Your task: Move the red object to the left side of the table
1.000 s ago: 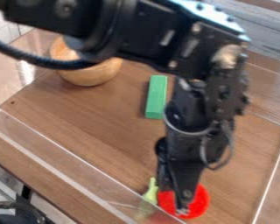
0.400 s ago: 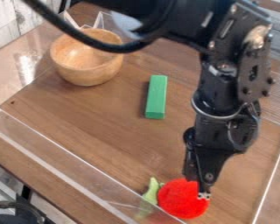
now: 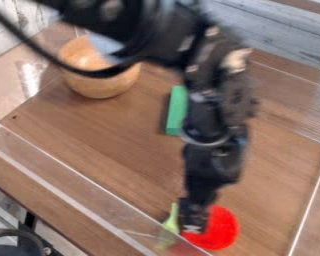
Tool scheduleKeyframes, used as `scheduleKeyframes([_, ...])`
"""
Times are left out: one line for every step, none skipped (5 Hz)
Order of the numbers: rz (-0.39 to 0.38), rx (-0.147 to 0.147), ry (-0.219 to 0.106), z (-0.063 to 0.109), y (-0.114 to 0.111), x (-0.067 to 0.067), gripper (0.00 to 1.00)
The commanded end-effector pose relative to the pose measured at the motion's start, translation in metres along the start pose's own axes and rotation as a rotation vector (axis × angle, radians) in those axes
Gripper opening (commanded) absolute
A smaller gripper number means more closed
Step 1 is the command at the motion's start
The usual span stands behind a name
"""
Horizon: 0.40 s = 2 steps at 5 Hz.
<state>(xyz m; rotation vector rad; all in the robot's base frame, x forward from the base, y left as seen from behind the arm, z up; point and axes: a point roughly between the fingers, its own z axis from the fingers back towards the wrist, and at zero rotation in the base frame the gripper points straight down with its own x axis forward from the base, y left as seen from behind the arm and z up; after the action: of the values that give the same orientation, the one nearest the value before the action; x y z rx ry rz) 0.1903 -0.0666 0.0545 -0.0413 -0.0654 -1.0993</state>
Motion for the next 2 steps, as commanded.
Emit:
scheduleKeyframes([0.025, 0.021, -0.023, -0.004, 0.002, 0.013, 1.00])
scheduleKeyframes([0.054, 0.012, -0.022, -0.021, 0.000, 0.016, 1.00])
